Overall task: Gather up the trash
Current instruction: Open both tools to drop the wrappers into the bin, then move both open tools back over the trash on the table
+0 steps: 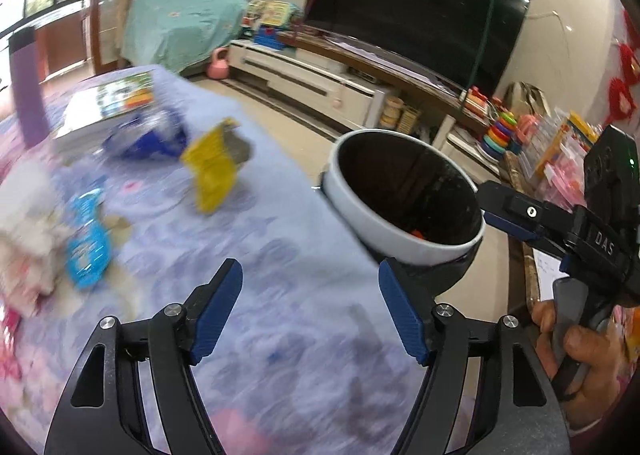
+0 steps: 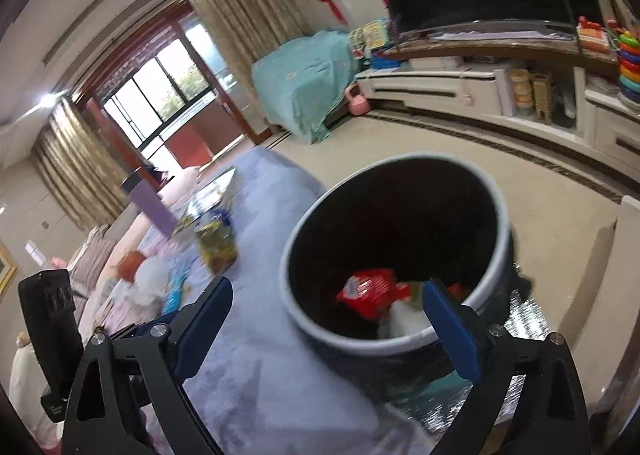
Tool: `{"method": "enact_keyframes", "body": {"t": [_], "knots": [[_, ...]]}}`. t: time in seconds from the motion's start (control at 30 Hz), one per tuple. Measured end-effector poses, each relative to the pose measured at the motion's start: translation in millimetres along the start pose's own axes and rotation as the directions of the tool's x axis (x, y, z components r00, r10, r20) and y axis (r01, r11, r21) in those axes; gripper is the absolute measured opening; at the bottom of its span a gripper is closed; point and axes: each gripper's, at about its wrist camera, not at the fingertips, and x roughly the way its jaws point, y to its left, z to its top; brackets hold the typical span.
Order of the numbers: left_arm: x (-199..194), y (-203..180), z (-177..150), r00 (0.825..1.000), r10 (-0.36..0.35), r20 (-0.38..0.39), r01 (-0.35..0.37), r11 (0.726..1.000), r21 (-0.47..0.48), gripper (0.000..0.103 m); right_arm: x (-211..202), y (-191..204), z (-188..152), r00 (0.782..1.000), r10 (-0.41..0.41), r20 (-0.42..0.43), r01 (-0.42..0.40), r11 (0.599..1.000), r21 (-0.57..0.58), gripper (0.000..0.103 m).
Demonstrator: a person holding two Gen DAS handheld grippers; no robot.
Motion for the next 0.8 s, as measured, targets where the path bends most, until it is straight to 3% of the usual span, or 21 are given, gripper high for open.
{"method": "enact_keyframes", "body": {"t": [0.33, 0.8], "knots": [[-40, 58, -29, 0.996, 0.082, 0.032, -0.078, 0.99, -0.117, 0.073, 14, 44, -18, 0.997, 0.069, -0.028, -0.071, 0.996, -0.061, 0.097], [-69, 117, -58, 0.985, 0.168, 0.031, -0.156, 0.96, -0.233, 0.073, 42, 103, -46, 0.993, 0.096, -0.075, -0.108, 0.979, -0.173, 0.097]]}}
